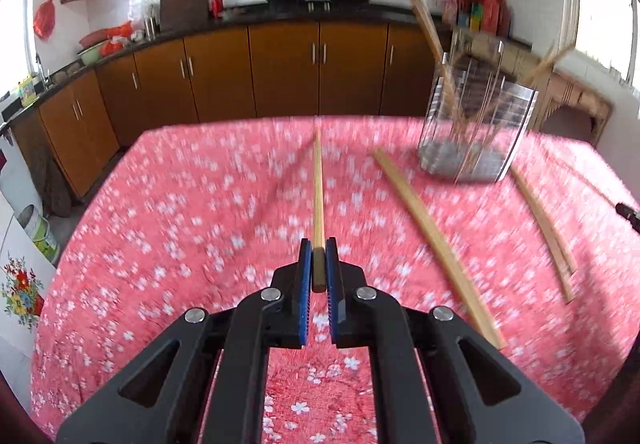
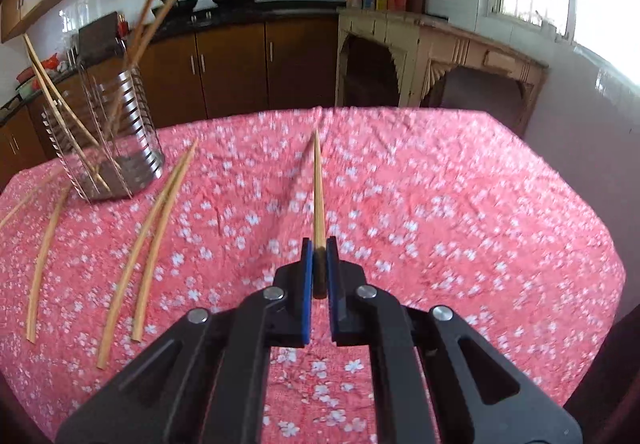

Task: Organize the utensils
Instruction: 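Close the left tool on a wooden chopstick lying on the cloth, then lift both held chopsticks and carry them over the wire holder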

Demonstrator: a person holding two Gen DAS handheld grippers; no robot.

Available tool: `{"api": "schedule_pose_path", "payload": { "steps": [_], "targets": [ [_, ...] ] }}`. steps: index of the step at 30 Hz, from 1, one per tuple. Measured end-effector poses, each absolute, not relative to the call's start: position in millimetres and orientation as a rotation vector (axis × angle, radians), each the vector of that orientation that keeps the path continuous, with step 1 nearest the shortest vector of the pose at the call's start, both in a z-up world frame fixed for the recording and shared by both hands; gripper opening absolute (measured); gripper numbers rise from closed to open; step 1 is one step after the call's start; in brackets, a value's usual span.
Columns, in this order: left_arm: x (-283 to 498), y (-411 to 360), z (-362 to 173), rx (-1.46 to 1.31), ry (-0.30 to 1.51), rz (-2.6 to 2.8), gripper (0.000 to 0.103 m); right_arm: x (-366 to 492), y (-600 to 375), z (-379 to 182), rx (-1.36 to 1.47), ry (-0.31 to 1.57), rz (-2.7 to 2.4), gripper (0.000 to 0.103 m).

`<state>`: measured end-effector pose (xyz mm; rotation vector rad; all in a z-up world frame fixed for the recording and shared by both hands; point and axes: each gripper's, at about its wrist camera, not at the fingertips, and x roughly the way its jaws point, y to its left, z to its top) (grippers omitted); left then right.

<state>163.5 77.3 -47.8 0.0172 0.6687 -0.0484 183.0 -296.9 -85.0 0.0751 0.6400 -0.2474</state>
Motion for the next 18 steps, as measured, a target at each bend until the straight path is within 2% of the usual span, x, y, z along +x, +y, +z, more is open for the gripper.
{"api": "schedule_pose_path", "payload": {
  "steps": [9, 18],
  "targets": [
    [145.7, 85.6, 16.9, -0.052, 0.454, -0.048, 0.007, 162.3, -297.2, -19.1, 0.085, 0.439, -0.226, 0.007],
    [148.0, 90.8, 51.5, -0.095, 0.341, -0.021, 0.007, 162.0, -295.1, 26.4, 0.116, 0.331, -0.179, 0.007]
  ]
}}
